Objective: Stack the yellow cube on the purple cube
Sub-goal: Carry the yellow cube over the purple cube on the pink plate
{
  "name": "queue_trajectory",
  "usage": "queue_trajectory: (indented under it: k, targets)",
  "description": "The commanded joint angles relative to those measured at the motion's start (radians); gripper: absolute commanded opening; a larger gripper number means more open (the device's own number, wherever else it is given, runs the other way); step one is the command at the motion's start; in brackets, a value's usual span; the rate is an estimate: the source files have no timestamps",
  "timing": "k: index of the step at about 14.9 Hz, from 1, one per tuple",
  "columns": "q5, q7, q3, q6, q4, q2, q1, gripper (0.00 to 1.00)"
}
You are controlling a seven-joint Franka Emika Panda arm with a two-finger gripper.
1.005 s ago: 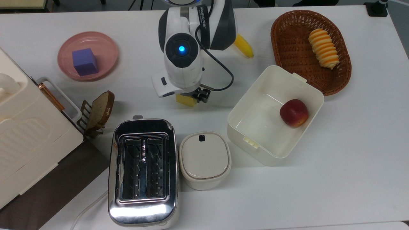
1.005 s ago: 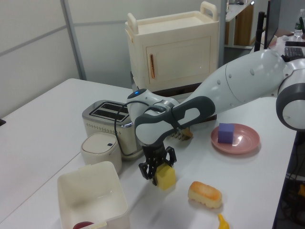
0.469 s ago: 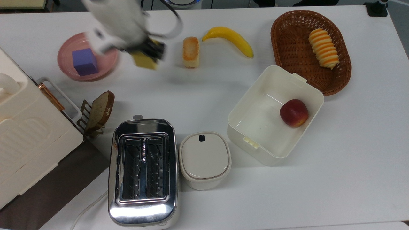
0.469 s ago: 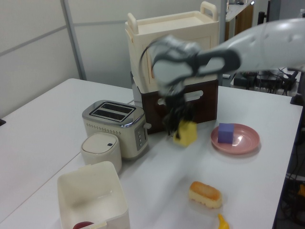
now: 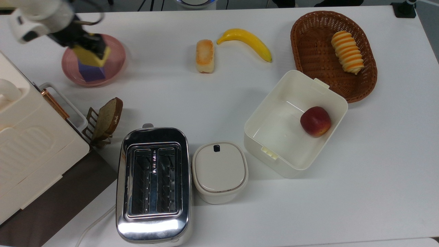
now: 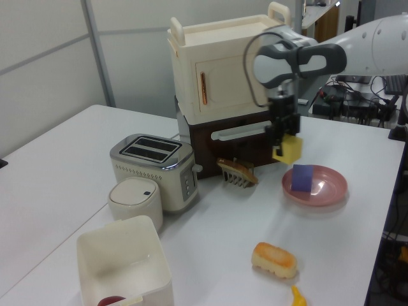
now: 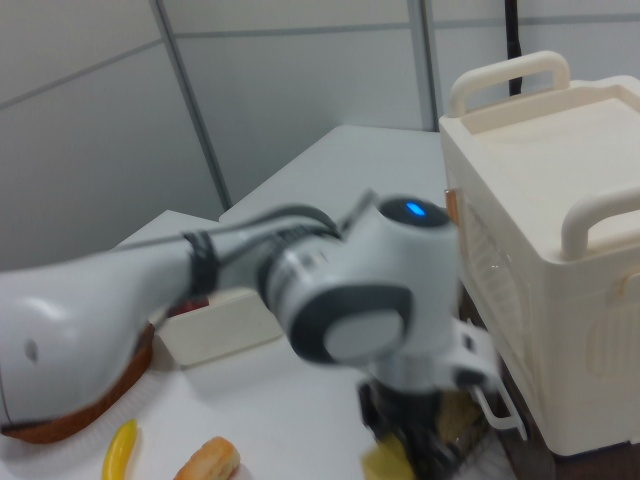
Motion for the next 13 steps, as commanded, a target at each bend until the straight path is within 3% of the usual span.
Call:
queue_trajectory:
  k: [1,6,13]
  targets:
    - [-0.016,-0.111,0.007,0.047,-0.02,0.002,-0.093,0.27]
    - [-0.053,-0.13,0.009,0.107,-0.051,0.04,-0.101,0.31]
    - [-0.053,-0.099,0.016,0.11,-0.054,0.039,-0.078,0.36]
